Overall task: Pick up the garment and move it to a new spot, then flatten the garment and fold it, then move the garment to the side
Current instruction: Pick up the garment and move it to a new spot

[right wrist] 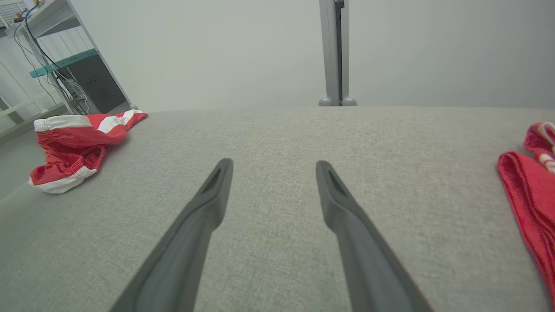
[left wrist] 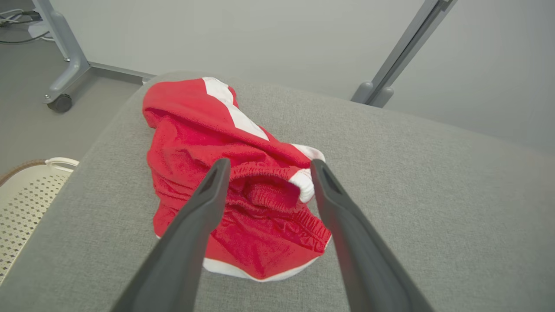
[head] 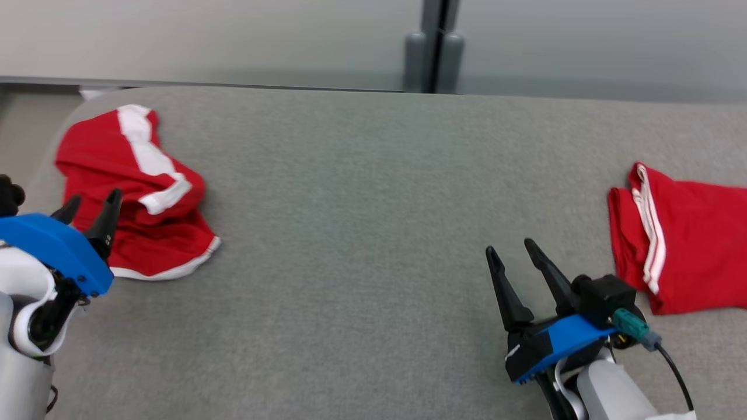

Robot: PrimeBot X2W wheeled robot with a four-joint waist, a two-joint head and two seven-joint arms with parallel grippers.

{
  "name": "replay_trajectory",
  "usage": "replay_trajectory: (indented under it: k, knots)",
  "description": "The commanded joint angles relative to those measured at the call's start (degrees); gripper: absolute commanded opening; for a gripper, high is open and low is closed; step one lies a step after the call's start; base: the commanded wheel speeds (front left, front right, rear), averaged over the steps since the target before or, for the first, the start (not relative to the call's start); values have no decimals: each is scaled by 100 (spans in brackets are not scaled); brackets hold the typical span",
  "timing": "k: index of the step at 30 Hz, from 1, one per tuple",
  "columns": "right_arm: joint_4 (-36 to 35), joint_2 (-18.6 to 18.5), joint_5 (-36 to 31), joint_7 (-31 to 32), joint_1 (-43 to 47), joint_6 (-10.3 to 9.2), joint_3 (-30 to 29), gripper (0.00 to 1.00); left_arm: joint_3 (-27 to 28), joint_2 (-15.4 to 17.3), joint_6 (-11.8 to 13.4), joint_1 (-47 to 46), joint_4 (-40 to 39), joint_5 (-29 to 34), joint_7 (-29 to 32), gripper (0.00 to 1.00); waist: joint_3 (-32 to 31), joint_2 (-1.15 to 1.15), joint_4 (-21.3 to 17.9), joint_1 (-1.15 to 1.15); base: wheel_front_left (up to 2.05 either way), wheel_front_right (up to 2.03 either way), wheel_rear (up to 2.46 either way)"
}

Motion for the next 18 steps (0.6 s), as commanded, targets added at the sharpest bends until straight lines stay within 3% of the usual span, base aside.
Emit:
replay_trajectory:
  k: [1,12,18]
  knots:
    - [10,7,-22,-20,-95,1,20,100,-143,181,-9,-169,119,-307,429,100,100,-1,-191,-1,0,0,0]
    - [-67,15,353,-20,-257,1,287,100,-139,598,-7,-699,1107,-1122,1638,100,416,-1,-899,-1,0,0,0]
    - [-83,15,475,-20,-304,1,384,100,-159,652,-8,-853,1642,-1377,2126,100,562,-1,-1199,-1,0,0,0]
